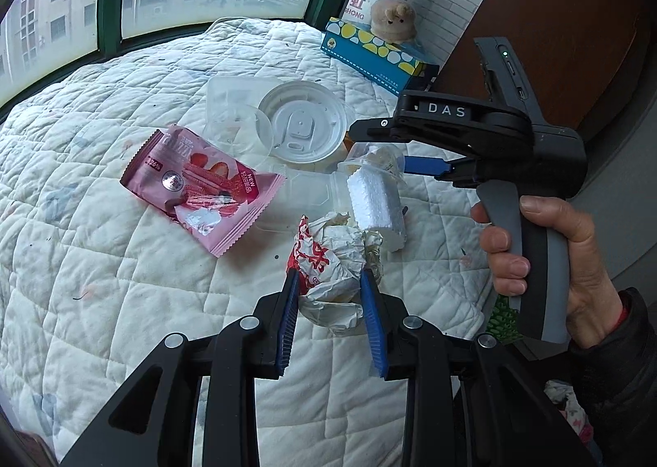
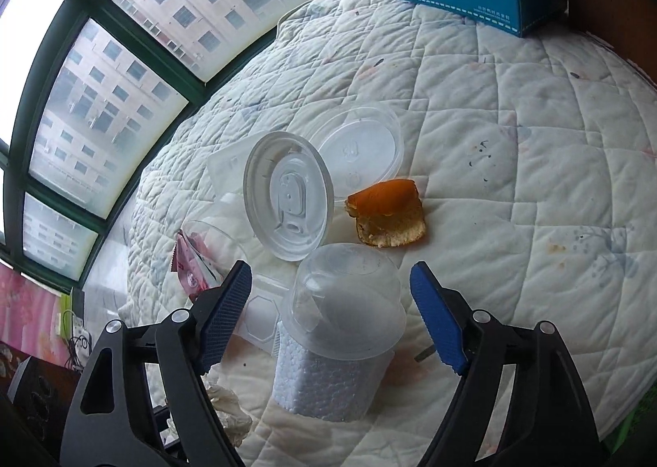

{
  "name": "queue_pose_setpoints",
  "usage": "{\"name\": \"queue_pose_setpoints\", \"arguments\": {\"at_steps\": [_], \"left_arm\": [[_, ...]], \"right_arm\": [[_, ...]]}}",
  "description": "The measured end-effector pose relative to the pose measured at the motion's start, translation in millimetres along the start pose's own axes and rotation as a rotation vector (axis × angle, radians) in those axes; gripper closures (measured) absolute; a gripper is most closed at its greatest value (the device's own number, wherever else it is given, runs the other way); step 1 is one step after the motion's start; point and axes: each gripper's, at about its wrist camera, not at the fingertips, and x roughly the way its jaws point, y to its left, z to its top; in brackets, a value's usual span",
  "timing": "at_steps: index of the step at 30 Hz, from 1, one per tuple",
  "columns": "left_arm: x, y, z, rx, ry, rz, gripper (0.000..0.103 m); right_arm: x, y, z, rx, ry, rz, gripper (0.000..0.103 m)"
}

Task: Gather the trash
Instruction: 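Grasp the clear plastic cup with the right tool while the left tool holds the tissue, then carry both items to the green wastebasket and release them inside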

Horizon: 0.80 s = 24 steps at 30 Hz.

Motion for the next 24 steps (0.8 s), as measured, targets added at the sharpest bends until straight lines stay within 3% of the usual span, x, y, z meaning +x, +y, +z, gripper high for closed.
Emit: {"name": "queue_pose_setpoints", "arguments": {"at_steps": [6, 14, 24], "left_arm": [[0, 1, -1, -0.003, -0.001, 0.003, 0.074], [-3, -4, 1, 0.004, -0.007, 0.005, 0.074], [-6, -33, 8, 0.055, -0.015, -0.020, 0.074]], "right_arm": [[5, -8, 1, 0.033, 0.014, 0.021, 0.046], [-28, -15, -1, 0.054, -0.065, 0.058, 0.047], [-90, -29, -19, 0.039, -0.188, 0.021, 0.047]]}}
